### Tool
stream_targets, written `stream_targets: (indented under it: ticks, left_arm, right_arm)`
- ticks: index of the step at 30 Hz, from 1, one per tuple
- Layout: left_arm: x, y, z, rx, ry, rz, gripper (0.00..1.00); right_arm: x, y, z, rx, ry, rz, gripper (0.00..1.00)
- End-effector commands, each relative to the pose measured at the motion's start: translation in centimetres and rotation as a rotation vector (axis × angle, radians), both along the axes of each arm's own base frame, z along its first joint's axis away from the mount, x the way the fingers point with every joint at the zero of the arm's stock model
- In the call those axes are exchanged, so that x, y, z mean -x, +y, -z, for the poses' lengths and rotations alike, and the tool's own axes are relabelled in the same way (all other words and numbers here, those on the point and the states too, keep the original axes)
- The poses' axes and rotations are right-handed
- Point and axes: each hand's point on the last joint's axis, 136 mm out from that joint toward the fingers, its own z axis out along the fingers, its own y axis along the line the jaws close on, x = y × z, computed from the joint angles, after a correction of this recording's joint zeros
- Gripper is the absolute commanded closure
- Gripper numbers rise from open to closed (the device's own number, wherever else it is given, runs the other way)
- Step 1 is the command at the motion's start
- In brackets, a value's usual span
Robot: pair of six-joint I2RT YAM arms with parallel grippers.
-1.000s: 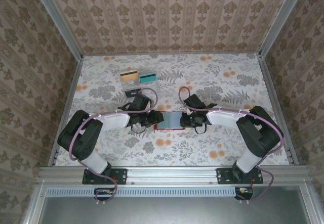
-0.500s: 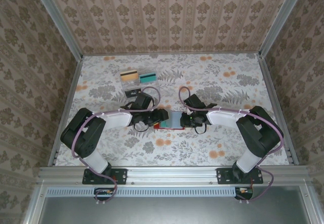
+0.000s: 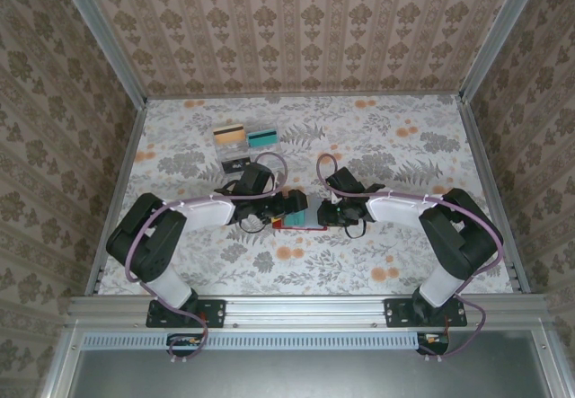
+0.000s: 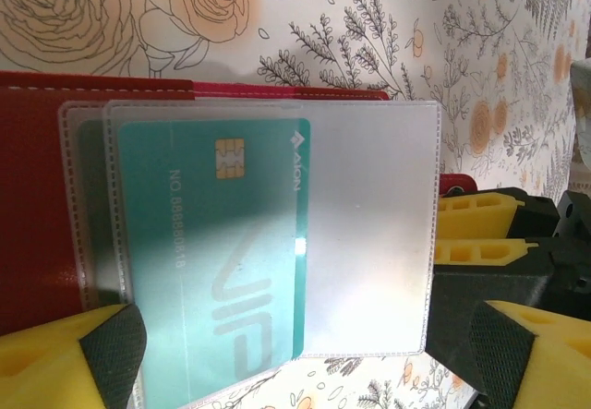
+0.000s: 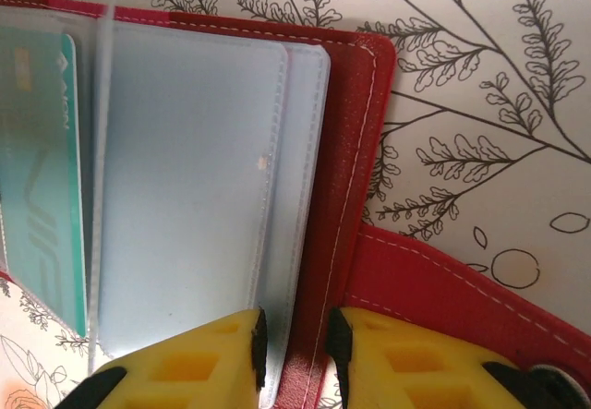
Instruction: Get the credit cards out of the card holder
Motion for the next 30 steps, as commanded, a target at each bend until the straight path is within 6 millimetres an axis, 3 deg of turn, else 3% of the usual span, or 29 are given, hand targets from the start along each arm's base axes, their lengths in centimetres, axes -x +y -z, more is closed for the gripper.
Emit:
stream_targets:
  ticks: [1, 9, 12, 14, 18, 22, 25, 30]
  left_arm:
    - [-0.2, -0.1, -1.2, -0.009, -0.036, 0.021, 0.05]
    - [-0.9, 2.1, -2.2, -0.071, -0.065, -0.01, 0.09]
    - [-1.1, 3.4, -1.9, -0.095, -0.067, -0.033, 0.14]
    - [-1.1, 3.9, -1.4, -0.104, -0.056, -0.043, 0.23]
    - [-1.1, 4.3, -0.2, -0.133, -0.031, -0.043, 0.58]
    - [-1.1, 4.3, 0.8, -0.157, -0.011, -0.04, 0.89]
    - [-1.0, 4.3, 1.6, -0.168, 0.008, -0.031, 0.99]
    - [-0.6, 4.8, 2.9, -0.202, 0.043, -0.035, 1.0]
  right_arm:
    - [1.0, -0.8, 0.5, 0.035, 0.032, 0.015, 0.69]
    - [-0.3, -1.5, -3.1, 0.009, -0.06, 0.045, 0.66]
    - [-0.9, -0.6, -5.0, -0.045, -0.097, 0.028, 0.65]
    - [-1.2, 0.4, -6.0, -0.093, -0.108, 0.018, 0.65]
    - [-1.9, 2.7, -7.4, -0.204, -0.099, -0.004, 0.7]
    - [-2.3, 4.4, -7.3, -0.27, -0.057, -0.004, 0.75]
    - [-2.5, 5.1, -6.6, -0.301, -0.022, 0.004, 0.78]
    - [-2.7, 6.1, -5.1, -0.334, 0.036, 0.024, 0.82]
